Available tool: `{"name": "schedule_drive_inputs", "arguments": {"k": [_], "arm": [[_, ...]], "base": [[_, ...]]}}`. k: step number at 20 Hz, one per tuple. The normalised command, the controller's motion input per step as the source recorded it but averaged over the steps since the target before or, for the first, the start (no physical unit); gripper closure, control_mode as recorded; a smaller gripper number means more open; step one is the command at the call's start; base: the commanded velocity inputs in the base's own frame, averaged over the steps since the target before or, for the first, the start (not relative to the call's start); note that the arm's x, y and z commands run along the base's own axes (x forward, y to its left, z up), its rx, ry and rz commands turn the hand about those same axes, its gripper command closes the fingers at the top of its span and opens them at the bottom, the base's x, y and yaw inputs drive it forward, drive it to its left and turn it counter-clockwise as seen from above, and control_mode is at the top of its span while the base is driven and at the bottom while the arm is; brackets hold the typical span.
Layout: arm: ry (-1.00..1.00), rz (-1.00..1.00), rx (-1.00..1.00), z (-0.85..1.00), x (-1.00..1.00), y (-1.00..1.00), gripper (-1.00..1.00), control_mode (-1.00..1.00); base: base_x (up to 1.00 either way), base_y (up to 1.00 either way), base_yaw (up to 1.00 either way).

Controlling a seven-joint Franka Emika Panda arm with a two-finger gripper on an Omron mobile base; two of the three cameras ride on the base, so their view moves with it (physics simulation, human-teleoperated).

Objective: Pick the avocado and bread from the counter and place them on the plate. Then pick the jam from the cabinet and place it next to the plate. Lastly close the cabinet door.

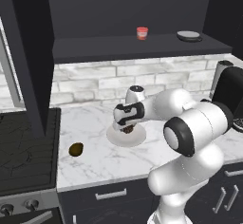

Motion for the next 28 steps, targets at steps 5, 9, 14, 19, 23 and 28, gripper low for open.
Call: {"name": "schedule_drive_inputs", "arguments": {"k": [5, 9, 14, 19, 23, 28], "arm": [[-0.02, 0.00, 0.04, 0.05, 0.05, -0.01, -1.00, -1.00], [0.00, -0.02, 0.02, 0.32, 0.00, 0.01, -1.00, -1.00], [0.00, 0.00, 0.05, 0.45, -0.30, 0.16, -1.00, -1.00], [0.00, 0.00, 0.07, 0.15, -0.52, 0.36, -1.00, -1.00], [0.00, 0.00, 0.05, -0.01, -0.38, 0.67, -1.00, -1.00], [0.00, -0.03, 0.05, 0.00, -0.20, 0.80, -1.00, -1.00]], "base": [[0.00, 0.00, 0.00], [0.00, 0.00, 0.00], [0.00, 0.00, 0.00], [0.00, 0.00, 0.00], [0.00, 0.00, 0.00], [0.00, 0.00, 0.00]]}}
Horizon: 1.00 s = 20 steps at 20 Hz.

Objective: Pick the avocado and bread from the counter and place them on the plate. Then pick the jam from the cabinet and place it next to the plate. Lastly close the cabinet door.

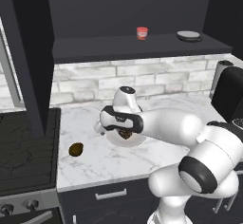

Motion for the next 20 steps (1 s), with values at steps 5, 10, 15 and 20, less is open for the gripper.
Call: {"name": "schedule_drive_inputs", "arguments": {"k": [5, 10, 15, 20], "arm": [[-0.01, -0.07, 0.05, 0.00, -0.06, 0.77, -1.00, -1.00], [0.01, -0.04, 0.11, 0.00, -0.14, 0.35, -1.00, -1.00], [0.00, -0.02, 0.08, 0.06, -0.09, 0.24, -1.00, -1.00], [0.00, 0.00, 0.06, 0.02, -0.07, 0.08, -1.00, -1.00]], "base": [[0.00, 0.00, 0.00], [0.00, 0.00, 0.00], [0.00, 0.00, 0.00], [0.00, 0.00, 0.00]]}}
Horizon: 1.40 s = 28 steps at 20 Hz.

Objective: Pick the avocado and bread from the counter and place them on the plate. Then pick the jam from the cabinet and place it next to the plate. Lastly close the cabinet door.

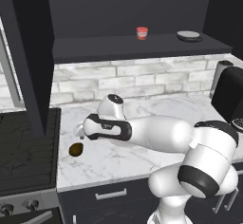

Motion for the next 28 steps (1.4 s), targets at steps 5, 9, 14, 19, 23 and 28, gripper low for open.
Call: {"name": "schedule_drive_inputs", "arguments": {"k": [5, 9, 14, 19, 23, 28], "arm": [[0.00, -0.03, 0.00, -0.09, 0.00, 0.19, -1.00, -1.00], [0.01, -0.11, 0.00, -0.15, 0.00, 0.32, -1.00, -1.00], [0.03, -0.16, 0.01, -0.07, 0.00, 0.17, -1.00, -1.00], [0.02, -0.07, 0.07, -0.01, -0.01, 0.00, -1.00, -1.00], [0.04, 0.00, 0.03, -0.07, 0.00, 0.03, -1.00, -1.00], [0.04, 0.00, 0.00, -0.12, 0.00, 0.05, -1.00, -1.00]], "base": [[0.00, 0.00, 0.00], [0.00, 0.00, 0.00], [0.00, 0.00, 0.00], [0.00, 0.00, 0.00], [0.00, 0.00, 0.00], [0.00, 0.00, 0.00]]}}
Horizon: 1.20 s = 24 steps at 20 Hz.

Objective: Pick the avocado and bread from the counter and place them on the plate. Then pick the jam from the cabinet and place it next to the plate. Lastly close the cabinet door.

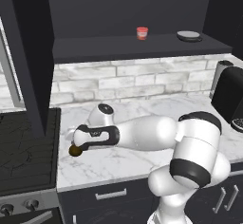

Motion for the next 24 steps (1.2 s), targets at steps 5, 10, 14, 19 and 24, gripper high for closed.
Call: {"name": "schedule_drive_inputs", "arguments": {"k": [5, 10, 14, 19, 24], "arm": [[0.05, -0.03, 0.00, -0.09, 0.07, 0.11, -1.00, -1.00], [0.06, -0.04, 0.00, -0.13, 0.09, 0.16, -1.00, -1.00], [0.04, -0.05, 0.00, -0.18, 0.12, 0.19, -1.00, -1.00], [0.02, -0.05, 0.00, -0.22, 0.08, 0.07, -1.00, -1.00], [0.01, -0.07, 0.00, -0.25, 0.08, 0.01, -1.00, -1.00]], "base": [[0.00, 0.00, 0.00], [0.00, 0.00, 0.00], [0.00, 0.00, 0.00], [0.00, 0.00, 0.00], [0.00, 0.00, 0.00]]}}
